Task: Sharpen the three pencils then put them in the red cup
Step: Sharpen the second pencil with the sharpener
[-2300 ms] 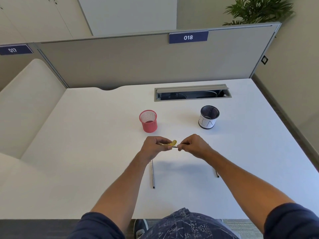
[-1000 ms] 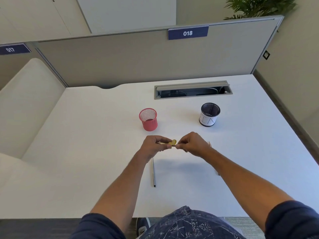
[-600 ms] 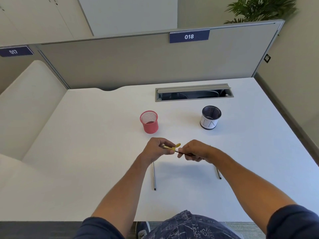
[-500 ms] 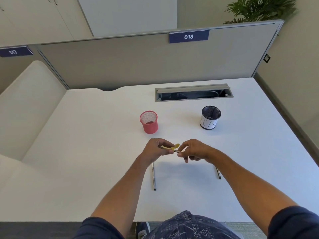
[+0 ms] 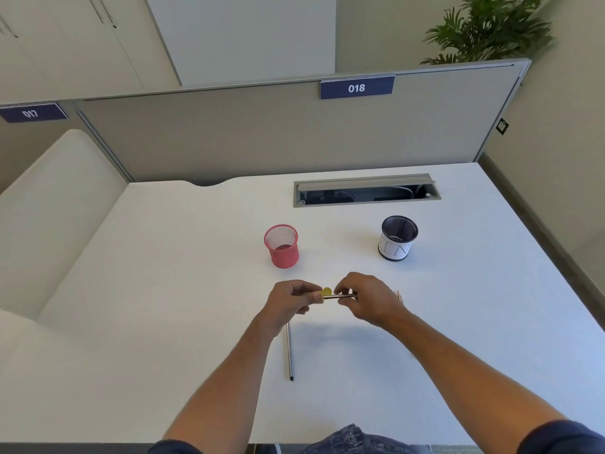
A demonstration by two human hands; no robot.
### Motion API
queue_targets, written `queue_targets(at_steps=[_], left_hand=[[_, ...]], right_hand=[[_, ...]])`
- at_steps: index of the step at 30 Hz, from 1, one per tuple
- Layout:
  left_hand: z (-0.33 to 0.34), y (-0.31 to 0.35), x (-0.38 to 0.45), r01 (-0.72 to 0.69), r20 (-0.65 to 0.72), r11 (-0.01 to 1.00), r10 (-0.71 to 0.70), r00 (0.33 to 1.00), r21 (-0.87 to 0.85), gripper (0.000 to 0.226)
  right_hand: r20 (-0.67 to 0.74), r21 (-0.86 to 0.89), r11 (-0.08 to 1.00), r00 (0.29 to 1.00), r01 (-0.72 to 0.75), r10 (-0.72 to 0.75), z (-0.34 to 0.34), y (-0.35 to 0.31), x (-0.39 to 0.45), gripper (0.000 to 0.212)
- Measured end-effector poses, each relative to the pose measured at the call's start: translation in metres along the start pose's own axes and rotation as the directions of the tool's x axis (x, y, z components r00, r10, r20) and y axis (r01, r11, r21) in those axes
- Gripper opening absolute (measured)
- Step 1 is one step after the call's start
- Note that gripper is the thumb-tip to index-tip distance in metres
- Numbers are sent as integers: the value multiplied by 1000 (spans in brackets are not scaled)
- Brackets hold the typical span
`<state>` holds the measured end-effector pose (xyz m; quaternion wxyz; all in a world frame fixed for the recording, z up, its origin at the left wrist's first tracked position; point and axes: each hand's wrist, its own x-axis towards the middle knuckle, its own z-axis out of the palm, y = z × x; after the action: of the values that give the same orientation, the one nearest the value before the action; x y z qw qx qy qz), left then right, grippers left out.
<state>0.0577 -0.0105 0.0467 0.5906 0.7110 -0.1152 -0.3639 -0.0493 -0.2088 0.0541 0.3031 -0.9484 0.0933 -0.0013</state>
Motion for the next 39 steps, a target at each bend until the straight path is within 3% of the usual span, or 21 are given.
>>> queue_targets(at_steps=[4, 7, 14, 22, 26, 29, 31, 36, 39], left_hand=[[-3, -1, -1, 21, 34, 1000, -21, 999, -3, 27], [-4, -1, -1, 33, 50, 999, -33, 998, 14, 34], [-4, 2, 0, 11, 71, 999, -13, 997, 34, 26], [-6, 3, 3, -12, 51, 995, 7, 999, 97, 23], [-6, 4, 2, -40, 45, 995, 36, 998, 95, 25], [-8, 6, 2, -48, 42, 995, 45, 998, 85, 27], [-10, 7, 2, -59, 49, 994, 54, 997, 94, 27], [-8, 9, -2, -72, 52, 990, 66, 996, 118, 28], [-6, 7, -2, -72, 44, 986, 66, 997, 150, 25]], right_hand=[[-134, -179, 976, 979, 127, -152, 3, 4, -5, 11], [-208, -215, 963, 956, 162, -207, 5, 10, -7, 12], [-212, -161, 966, 949, 203, -235, 5, 15, -8, 11], [-282, -320, 904, 882, 285, -378, 1, 13, -8, 8], [-276, -307, 927, 911, 217, -305, 1, 8, -11, 9], [-93, -170, 985, 995, 6, -22, -10, -11, -11, 21], [79, -31, 987, 984, -160, 162, -18, -19, -7, 24], [340, 310, 904, 922, -296, 185, -27, -14, -2, 22], [381, 367, 879, 911, -304, 156, -29, -7, -4, 18]])
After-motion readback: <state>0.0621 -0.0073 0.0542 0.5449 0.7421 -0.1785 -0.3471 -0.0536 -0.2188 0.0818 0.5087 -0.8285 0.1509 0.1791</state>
